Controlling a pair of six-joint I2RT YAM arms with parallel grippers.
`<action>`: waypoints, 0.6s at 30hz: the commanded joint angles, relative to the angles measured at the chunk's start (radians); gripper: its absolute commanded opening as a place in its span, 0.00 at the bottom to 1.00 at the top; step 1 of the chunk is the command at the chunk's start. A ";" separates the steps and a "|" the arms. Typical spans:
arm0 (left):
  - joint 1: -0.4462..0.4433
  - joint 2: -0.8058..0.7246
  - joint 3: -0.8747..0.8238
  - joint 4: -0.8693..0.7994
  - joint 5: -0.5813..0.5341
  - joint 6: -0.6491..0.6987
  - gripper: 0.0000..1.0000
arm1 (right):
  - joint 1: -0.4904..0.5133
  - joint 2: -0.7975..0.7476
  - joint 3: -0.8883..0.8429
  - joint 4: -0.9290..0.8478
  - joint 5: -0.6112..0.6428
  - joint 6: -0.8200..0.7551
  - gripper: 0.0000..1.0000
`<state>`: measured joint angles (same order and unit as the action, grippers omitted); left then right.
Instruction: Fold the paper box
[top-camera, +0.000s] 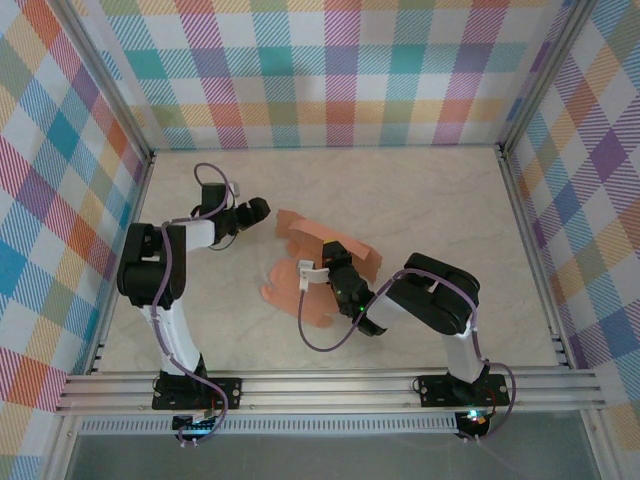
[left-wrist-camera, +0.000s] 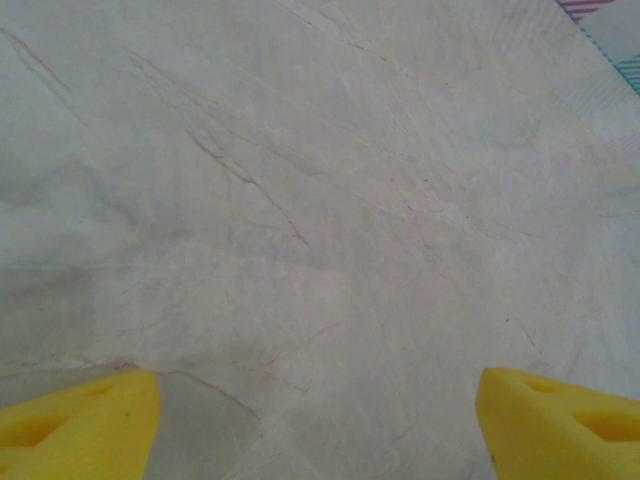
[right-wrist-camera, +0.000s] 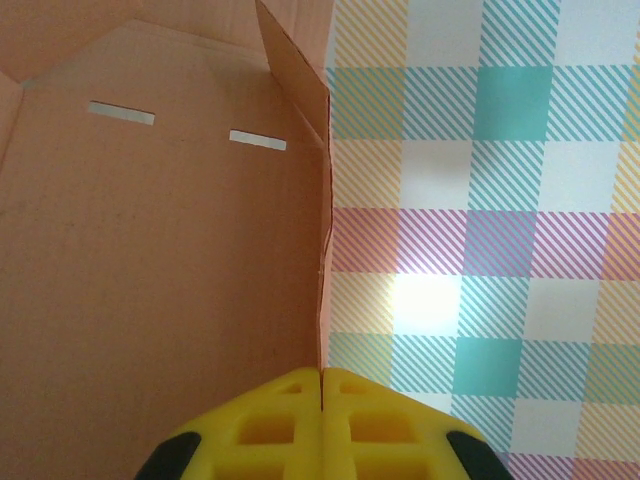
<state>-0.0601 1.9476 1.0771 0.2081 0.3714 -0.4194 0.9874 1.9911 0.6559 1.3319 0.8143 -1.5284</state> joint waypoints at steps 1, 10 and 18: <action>0.010 0.049 0.058 -0.026 0.103 0.008 0.79 | 0.006 0.014 0.016 0.059 0.006 -0.005 0.00; -0.046 0.165 0.229 -0.218 0.333 0.182 0.56 | 0.007 -0.006 0.015 0.050 0.000 0.012 0.00; -0.065 0.135 0.171 -0.195 0.508 0.307 0.49 | 0.003 -0.013 0.025 0.019 -0.015 0.040 0.00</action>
<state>-0.1188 2.1029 1.2839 0.0139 0.7685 -0.1833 0.9882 1.9915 0.6563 1.3361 0.8101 -1.5219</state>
